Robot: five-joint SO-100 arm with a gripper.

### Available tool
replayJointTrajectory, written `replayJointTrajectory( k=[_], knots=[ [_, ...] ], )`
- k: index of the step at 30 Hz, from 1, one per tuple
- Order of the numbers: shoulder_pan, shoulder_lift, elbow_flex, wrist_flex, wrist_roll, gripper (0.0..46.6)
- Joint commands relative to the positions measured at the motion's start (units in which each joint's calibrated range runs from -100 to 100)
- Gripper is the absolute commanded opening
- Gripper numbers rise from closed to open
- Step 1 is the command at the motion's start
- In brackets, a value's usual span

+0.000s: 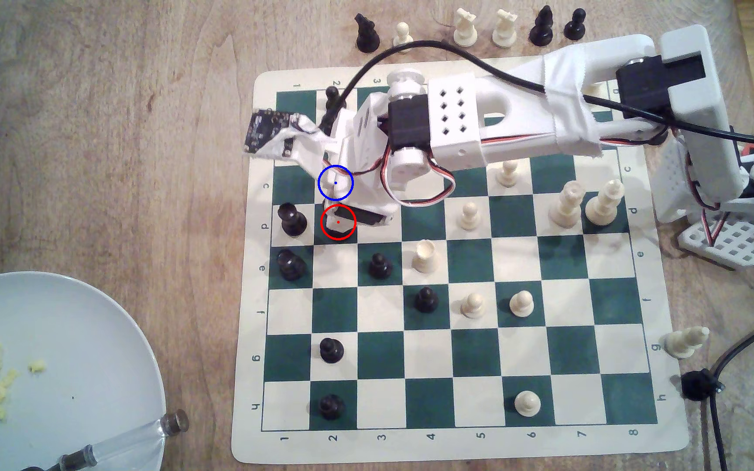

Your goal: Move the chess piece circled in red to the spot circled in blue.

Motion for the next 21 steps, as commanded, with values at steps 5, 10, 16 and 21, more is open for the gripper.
replayJointTrajectory(
  k=[5, 10, 16, 21],
  knots=[
    [-0.43, -3.69, -4.24, 0.00, 0.00, 5.6],
    [-0.59, -6.58, -4.42, 0.08, -0.15, 5.6],
    [-1.13, -11.33, -3.70, 0.08, -0.49, 5.3],
    [-0.98, -15.83, -0.07, 0.00, 0.00, 5.0]
  ],
)
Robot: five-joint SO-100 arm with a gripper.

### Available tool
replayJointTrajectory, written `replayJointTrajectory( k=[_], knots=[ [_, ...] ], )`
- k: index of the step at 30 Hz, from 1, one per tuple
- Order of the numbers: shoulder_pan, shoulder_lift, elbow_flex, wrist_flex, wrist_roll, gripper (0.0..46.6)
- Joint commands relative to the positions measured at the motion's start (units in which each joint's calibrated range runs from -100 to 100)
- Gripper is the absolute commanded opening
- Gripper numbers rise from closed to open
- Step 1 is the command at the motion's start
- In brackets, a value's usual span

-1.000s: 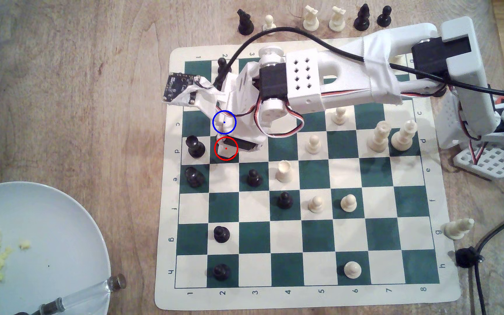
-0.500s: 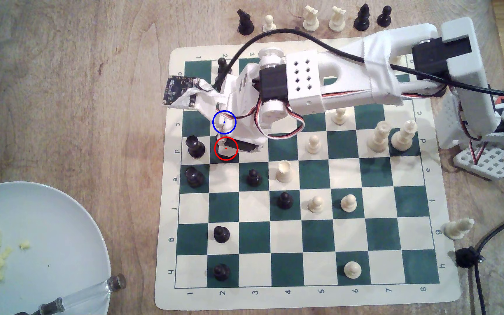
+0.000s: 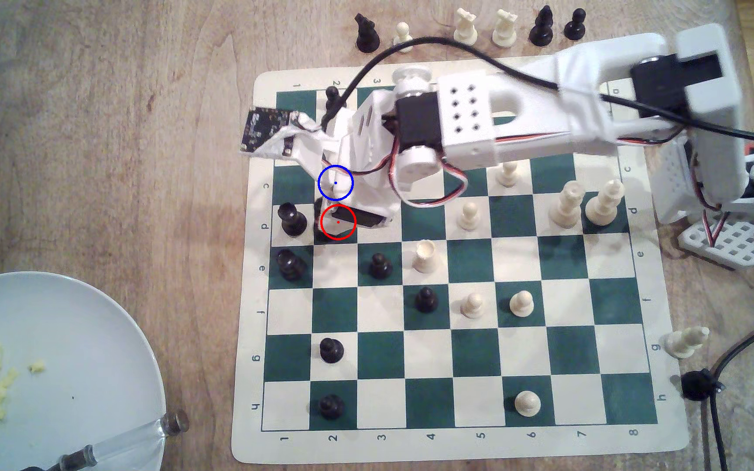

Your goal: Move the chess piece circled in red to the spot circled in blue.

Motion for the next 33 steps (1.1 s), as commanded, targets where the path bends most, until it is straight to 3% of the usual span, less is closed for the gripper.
replayJointTrajectory(
  k=[1, 11, 33],
  knots=[
    [0.51, -10.89, 0.75, -0.08, 0.49, 5.0],
    [4.65, -13.10, 7.73, -3.44, 1.66, 5.0],
    [7.86, -2.06, 5.91, -7.04, 3.27, 5.0]
  ],
)
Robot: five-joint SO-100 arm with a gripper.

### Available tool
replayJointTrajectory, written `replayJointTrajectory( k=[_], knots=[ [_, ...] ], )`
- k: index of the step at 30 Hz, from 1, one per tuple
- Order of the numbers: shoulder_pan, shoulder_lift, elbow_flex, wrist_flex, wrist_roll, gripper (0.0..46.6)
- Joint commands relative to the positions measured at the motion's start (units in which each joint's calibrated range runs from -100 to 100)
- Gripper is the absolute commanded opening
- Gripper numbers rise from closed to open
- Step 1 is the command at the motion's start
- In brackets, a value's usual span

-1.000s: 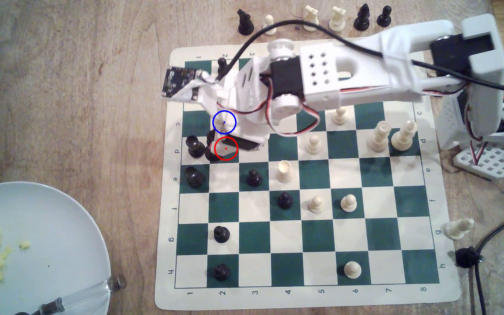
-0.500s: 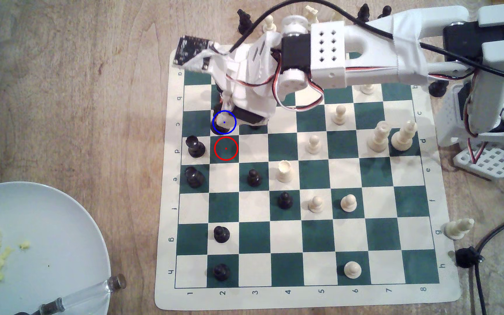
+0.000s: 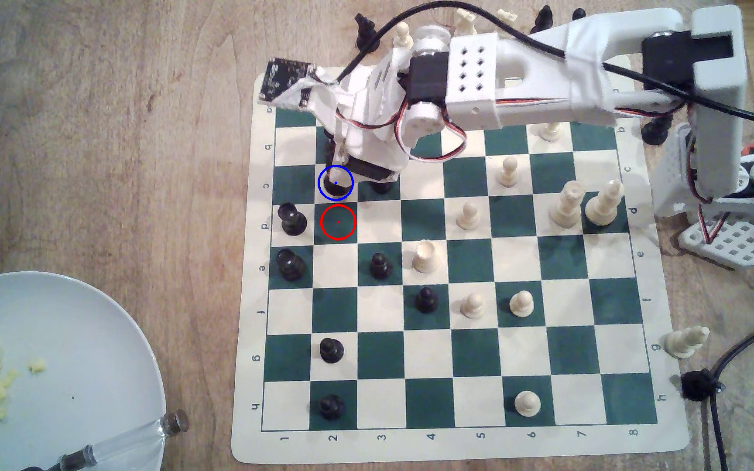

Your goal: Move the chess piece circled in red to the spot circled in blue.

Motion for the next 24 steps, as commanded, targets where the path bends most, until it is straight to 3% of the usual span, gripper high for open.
replayJointTrajectory(
  k=[1, 18, 22, 24],
  knots=[
    [0.11, -1.73, -3.03, -1.39, 0.10, 5.0],
    [-0.12, 1.67, -5.03, -3.11, 0.00, 5.3],
    [-0.20, 1.41, -5.03, -2.78, -0.05, 11.7],
    [-0.20, 1.07, -4.76, -2.78, -0.05, 12.2]
  ],
)
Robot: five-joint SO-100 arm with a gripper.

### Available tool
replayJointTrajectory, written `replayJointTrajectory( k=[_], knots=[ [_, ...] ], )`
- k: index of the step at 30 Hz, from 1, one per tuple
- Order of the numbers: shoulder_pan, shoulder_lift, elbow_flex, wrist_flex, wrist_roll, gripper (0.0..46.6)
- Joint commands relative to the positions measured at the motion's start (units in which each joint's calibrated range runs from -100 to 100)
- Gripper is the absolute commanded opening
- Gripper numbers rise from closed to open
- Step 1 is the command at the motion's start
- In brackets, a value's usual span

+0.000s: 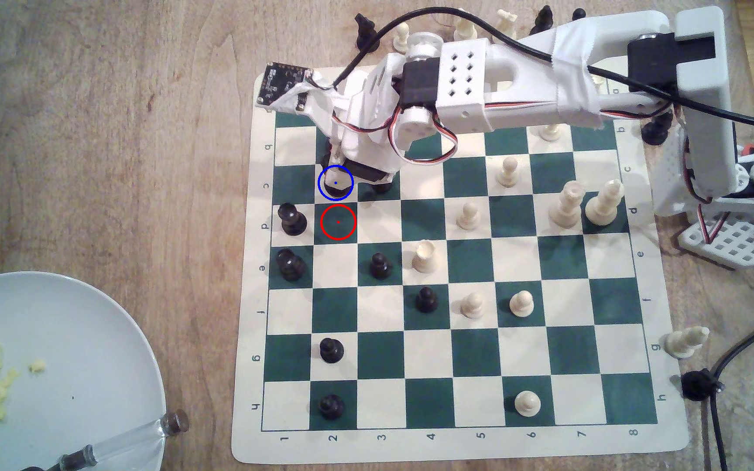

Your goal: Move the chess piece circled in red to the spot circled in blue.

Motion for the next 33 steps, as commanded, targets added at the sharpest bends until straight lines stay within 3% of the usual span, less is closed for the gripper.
replayJointTrajectory(
  k=[1, 7, 21, 29, 33],
  knots=[
    [-0.35, -2.03, -3.85, -0.31, -0.10, 12.6],
    [-0.35, -4.41, -3.40, 0.02, -0.59, 19.6],
    [-0.19, -14.76, 4.13, 3.62, -0.73, 20.4],
    [-0.82, -32.25, 25.25, 2.15, -0.73, 18.6],
    [-1.37, -39.38, 33.95, -0.14, -1.07, 20.0]
  ],
)
